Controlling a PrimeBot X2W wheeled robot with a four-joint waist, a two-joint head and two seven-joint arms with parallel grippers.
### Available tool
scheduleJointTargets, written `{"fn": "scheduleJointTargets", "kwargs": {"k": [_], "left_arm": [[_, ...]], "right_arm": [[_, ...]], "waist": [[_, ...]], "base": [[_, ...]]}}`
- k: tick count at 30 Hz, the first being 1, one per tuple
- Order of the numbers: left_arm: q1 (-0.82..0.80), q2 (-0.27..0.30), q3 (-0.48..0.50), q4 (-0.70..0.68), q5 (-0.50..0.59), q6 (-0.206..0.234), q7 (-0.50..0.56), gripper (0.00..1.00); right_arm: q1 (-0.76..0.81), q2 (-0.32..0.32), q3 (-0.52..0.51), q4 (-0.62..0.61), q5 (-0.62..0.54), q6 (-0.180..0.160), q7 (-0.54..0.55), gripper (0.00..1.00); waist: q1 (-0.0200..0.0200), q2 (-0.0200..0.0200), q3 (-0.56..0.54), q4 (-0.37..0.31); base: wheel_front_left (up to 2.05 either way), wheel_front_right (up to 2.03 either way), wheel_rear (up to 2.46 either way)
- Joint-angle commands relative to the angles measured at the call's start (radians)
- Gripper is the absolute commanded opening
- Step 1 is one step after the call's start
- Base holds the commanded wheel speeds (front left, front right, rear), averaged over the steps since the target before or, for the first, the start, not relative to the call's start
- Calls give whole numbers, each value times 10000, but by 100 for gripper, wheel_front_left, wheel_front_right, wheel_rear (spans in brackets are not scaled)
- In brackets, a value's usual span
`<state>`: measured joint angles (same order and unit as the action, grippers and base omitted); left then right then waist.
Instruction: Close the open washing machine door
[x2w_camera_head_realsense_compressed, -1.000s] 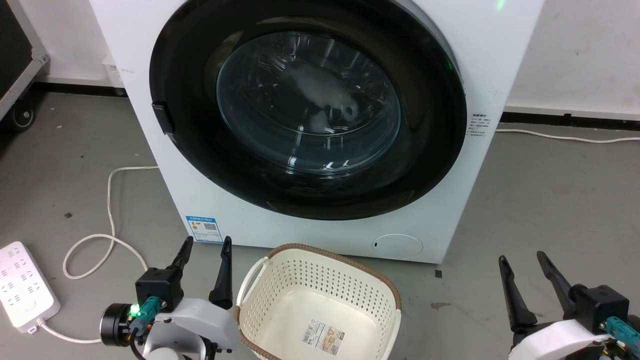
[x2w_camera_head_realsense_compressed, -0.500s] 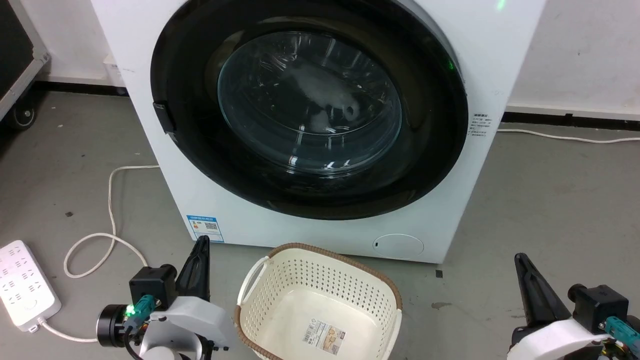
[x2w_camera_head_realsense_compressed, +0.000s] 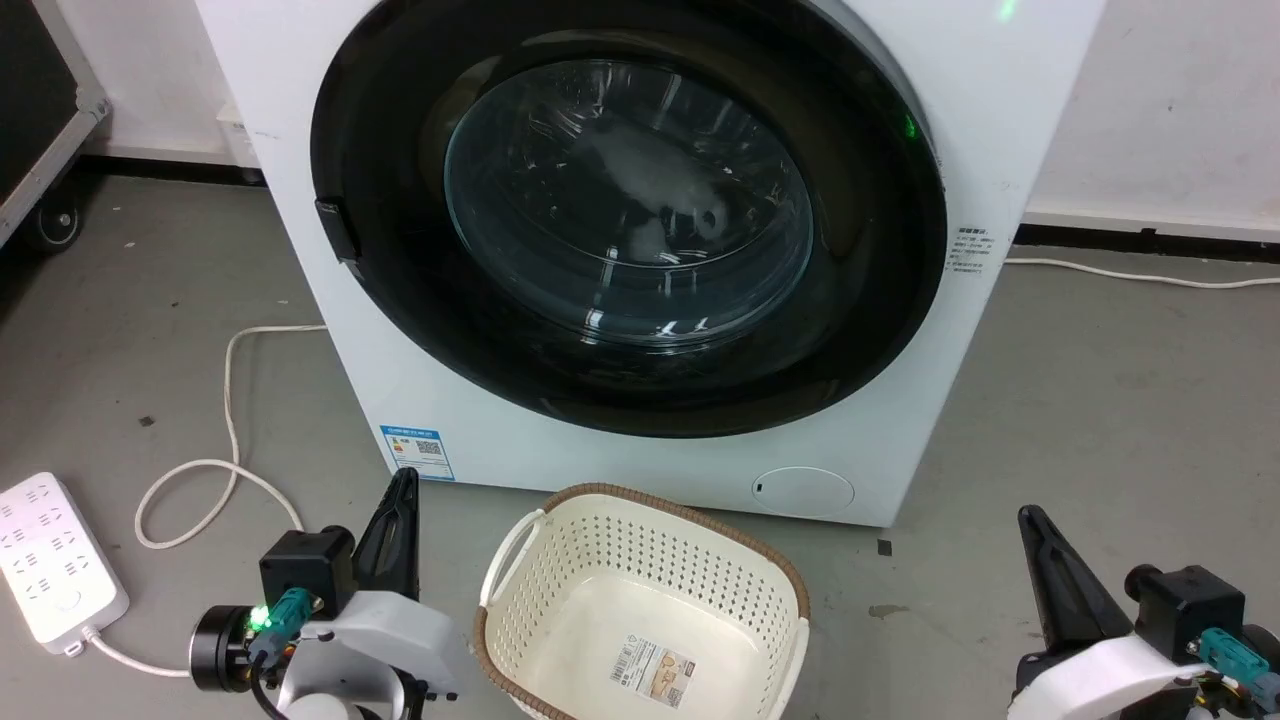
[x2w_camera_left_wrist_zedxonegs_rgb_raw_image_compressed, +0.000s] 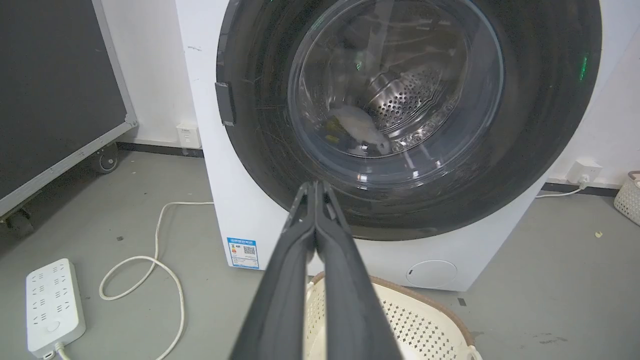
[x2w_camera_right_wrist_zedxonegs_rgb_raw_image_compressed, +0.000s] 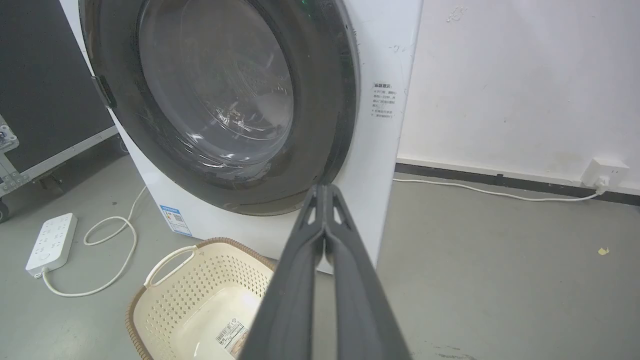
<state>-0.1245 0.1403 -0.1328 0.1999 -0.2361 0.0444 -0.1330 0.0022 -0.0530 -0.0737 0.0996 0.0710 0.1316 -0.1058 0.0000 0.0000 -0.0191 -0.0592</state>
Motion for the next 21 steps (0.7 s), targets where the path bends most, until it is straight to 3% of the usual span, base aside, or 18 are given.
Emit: {"fn": "scheduleJointTargets", "kwargs": {"k": [1, 21], "left_arm": [[146, -45, 70, -86, 126, -36, 36, 0], [373, -221, 329, -480, 587, -120, 303, 0]], "right_arm": [[-4, 5, 32, -84, -55, -2, 51, 0], [-8, 10, 178, -272, -190, -3, 259, 0]], "waist": [[0, 0, 3, 9], [0, 0, 42, 129]], "base": [[0, 0, 0], [0, 0, 0]]}}
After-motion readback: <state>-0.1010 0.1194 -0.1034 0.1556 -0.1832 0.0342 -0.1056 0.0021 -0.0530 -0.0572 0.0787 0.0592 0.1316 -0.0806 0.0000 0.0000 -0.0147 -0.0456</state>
